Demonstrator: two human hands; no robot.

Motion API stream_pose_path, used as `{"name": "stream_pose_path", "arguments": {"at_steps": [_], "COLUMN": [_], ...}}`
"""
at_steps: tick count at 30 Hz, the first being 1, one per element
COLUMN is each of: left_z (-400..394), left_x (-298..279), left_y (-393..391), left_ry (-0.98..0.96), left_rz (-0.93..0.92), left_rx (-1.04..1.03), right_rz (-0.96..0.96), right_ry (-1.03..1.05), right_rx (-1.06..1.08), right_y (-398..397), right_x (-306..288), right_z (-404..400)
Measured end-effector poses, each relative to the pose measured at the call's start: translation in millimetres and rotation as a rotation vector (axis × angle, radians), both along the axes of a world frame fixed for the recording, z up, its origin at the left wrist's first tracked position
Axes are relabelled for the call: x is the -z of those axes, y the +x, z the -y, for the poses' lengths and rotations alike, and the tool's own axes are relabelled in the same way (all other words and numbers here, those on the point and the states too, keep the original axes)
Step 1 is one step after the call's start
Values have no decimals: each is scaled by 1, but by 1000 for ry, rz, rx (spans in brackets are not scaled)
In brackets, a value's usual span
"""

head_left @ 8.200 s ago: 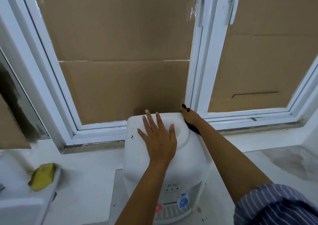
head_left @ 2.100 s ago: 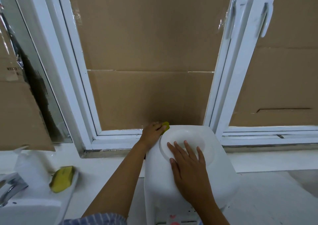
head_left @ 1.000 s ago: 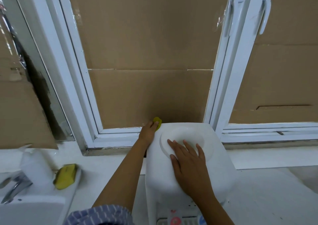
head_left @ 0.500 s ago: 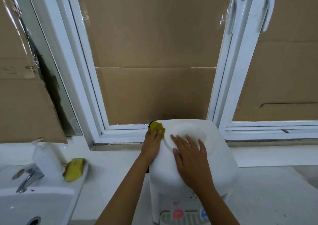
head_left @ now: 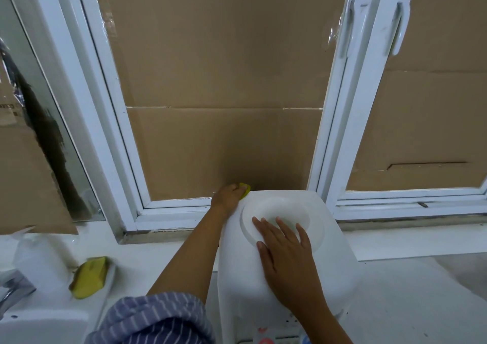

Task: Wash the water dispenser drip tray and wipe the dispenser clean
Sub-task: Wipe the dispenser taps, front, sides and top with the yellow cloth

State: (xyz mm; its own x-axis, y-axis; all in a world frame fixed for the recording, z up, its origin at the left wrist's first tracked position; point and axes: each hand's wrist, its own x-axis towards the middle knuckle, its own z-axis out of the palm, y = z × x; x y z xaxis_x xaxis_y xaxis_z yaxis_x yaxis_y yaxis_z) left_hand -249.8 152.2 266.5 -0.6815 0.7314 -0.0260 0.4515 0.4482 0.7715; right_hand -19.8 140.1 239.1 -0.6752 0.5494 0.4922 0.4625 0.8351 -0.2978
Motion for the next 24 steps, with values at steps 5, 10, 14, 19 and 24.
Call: {"name": "stream_pose_path", "arguments": {"at_steps": [5, 10, 14, 19, 24], "left_z": [0, 14, 33, 55, 58], "left_x": [5, 16, 23, 31, 24], "left_y": [-12, -3, 13, 36, 51], "left_ry": [31, 217, 346, 456, 452], "left_rz": [145, 214, 292, 254, 145], "left_rx": [-176, -318, -335, -305, -116], "right_rz": [11, 14, 14, -11, 7], "right_ry": [-36, -64, -45, -10, 2], "right_rx": [-14, -30, -25, -23, -12], "right_y": [3, 5, 5, 4, 4], "right_x": [-1, -3, -2, -1, 0], "right_z": [1, 2, 2, 2, 0]}}
